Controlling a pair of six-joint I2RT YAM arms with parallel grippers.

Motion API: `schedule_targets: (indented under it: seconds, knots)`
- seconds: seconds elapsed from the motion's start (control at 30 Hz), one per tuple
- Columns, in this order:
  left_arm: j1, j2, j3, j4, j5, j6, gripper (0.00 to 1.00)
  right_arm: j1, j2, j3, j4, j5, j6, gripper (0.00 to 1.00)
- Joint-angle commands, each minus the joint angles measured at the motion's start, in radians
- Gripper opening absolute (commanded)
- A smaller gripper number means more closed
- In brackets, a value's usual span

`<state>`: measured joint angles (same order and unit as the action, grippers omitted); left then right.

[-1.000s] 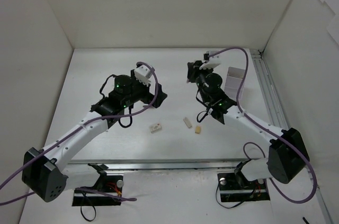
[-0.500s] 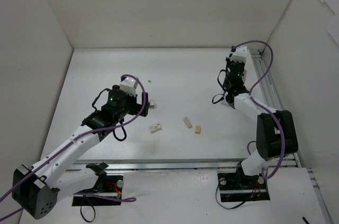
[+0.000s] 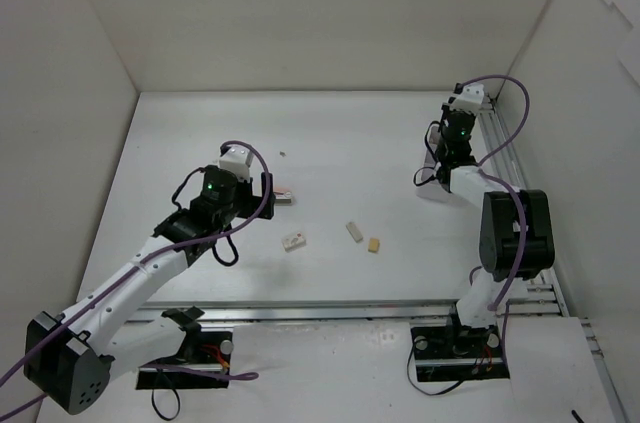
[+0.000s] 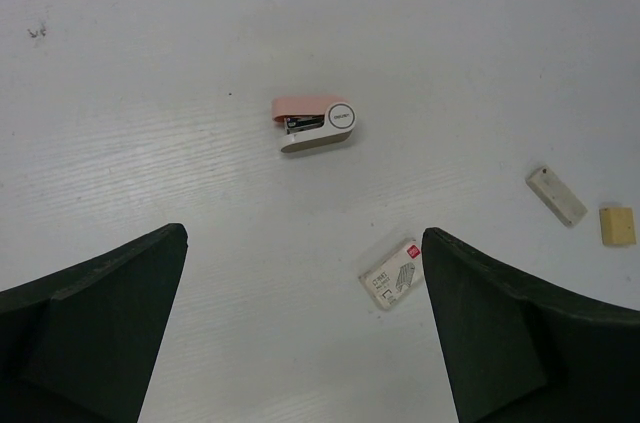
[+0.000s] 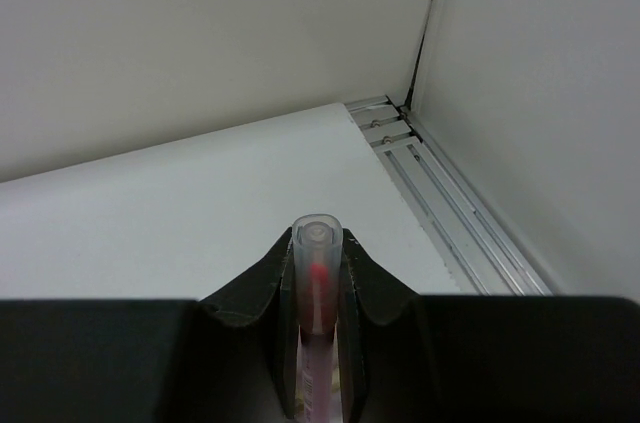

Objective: Sort the stationery into containers
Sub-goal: Place the pen in the storage box.

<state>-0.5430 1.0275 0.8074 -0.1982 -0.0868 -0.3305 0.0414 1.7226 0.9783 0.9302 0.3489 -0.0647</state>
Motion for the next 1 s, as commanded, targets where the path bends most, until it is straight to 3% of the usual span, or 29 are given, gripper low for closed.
schedule_targets:
  seconds: [0.0,0.37,0.47,0.5,0.73,0.77,0.8,0.87,0.97]
  knots:
    - [0.008,0.008,0.035,0.017,-0.008,-0.016,1.0,-0.018,0.018,0.069,0.127,-0.014,0.049,0.0]
    - [0.008,0.02,0.047,0.013,-0.022,-0.015,1.0,-0.023,0.081,0.034,0.237,-0.001,0.115,0.0]
    - [0.008,0.022,0.052,0.016,-0.016,-0.016,1.0,-0.021,0.06,-0.018,0.26,-0.005,0.134,0.21]
    - [0.008,0.022,0.052,0.014,-0.011,-0.018,1.0,-0.023,0.043,-0.03,0.269,-0.004,0.134,0.39]
    - [0.008,0.009,0.052,0.022,0.005,-0.018,1.0,-0.02,-0.079,-0.11,0.272,0.009,0.151,0.75]
    - [0.008,0.011,0.055,0.019,0.009,-0.019,1.0,-0.014,-0.098,-0.118,0.269,0.009,0.16,0.9]
    - [0.008,0.009,0.059,0.013,0.01,-0.018,1.0,-0.009,-0.142,-0.127,0.269,0.012,0.166,0.98]
    - [0.008,0.011,0.073,0.0,0.01,-0.025,1.0,0.027,-0.201,-0.148,0.243,0.018,0.146,0.98]
    - [0.008,0.009,0.102,-0.027,0.021,-0.06,1.0,0.104,-0.343,-0.084,-0.084,0.053,0.188,0.98]
